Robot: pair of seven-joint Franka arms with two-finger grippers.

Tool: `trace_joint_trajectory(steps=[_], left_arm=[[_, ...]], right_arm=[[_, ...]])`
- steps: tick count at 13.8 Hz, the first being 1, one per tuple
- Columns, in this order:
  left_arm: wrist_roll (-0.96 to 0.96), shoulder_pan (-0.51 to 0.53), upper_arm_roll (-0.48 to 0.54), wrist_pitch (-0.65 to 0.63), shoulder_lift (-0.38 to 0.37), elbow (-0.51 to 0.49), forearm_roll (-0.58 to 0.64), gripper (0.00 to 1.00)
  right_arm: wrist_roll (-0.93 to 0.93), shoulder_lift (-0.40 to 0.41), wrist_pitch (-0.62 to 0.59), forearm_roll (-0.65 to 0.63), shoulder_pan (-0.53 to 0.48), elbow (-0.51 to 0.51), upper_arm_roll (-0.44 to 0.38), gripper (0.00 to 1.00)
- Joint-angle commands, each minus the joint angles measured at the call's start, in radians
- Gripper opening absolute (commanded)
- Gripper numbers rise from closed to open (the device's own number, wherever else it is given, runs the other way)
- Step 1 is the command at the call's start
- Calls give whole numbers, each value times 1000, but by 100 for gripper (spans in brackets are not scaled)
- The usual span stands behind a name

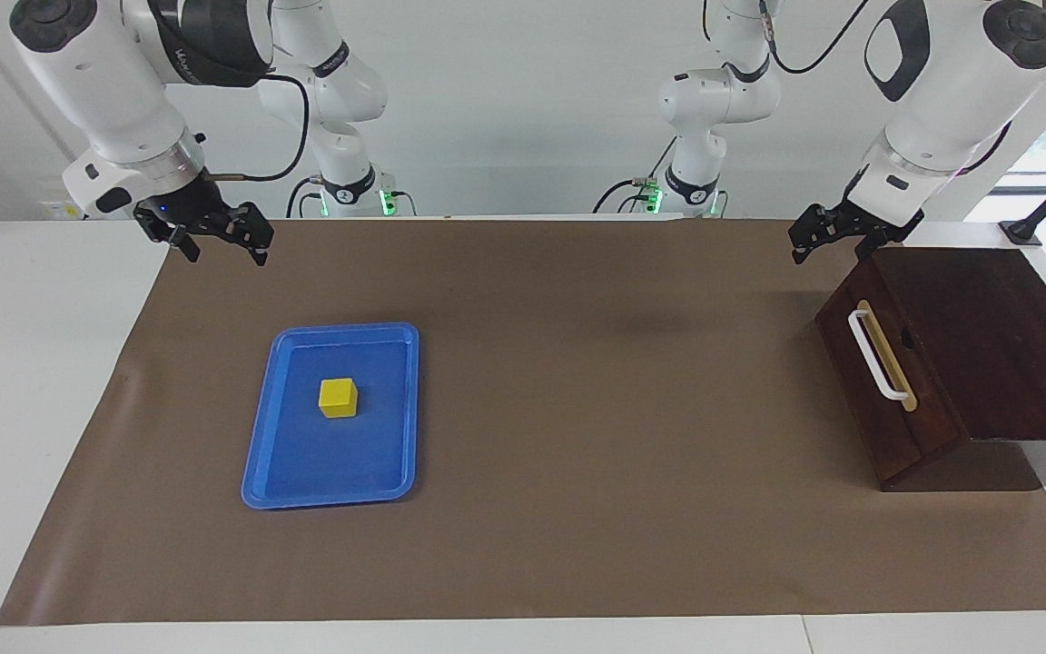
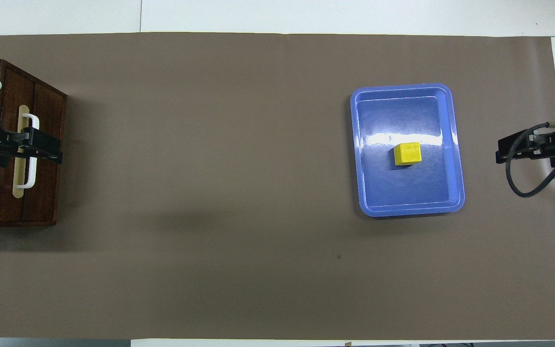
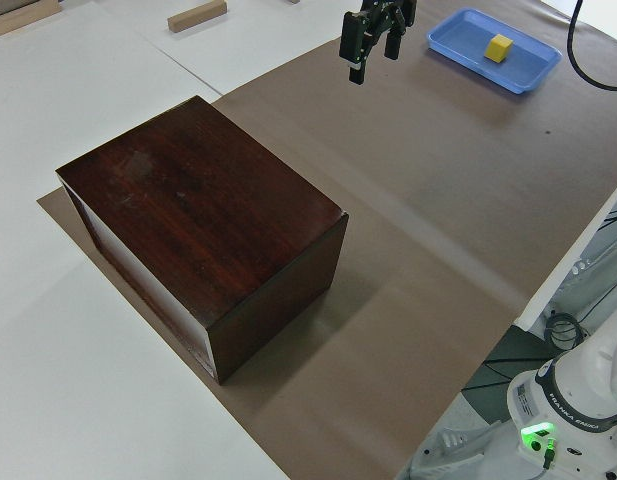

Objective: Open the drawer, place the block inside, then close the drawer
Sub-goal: 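Move the right gripper over the yellow block in the blue tray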

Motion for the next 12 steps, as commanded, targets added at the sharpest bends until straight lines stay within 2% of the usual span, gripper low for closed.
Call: trace_joint_trajectory(steps=[1,5,7,9,12], left_arm=[[4,-2,5,-4,-11,0,-9,100],[4,-2,5,-4,-13,0,-9,100],[4,-2,5,-4,-13,-2,-9,100],[4,-2,5,-4,-13,-2,-9,100],[4,-2,5,-4,-11,-2,-9,100]], right_arm=[[-18,-18,0,-4,-24,-19,3,100],[-25,-18,-8,-3,-18,-16,8,100],[-6,-14,23,46,-30,-16,0,100],[171,9,98,54,-41,-11,-2,100],[491,118,95,69,-47,70,-2,100]])
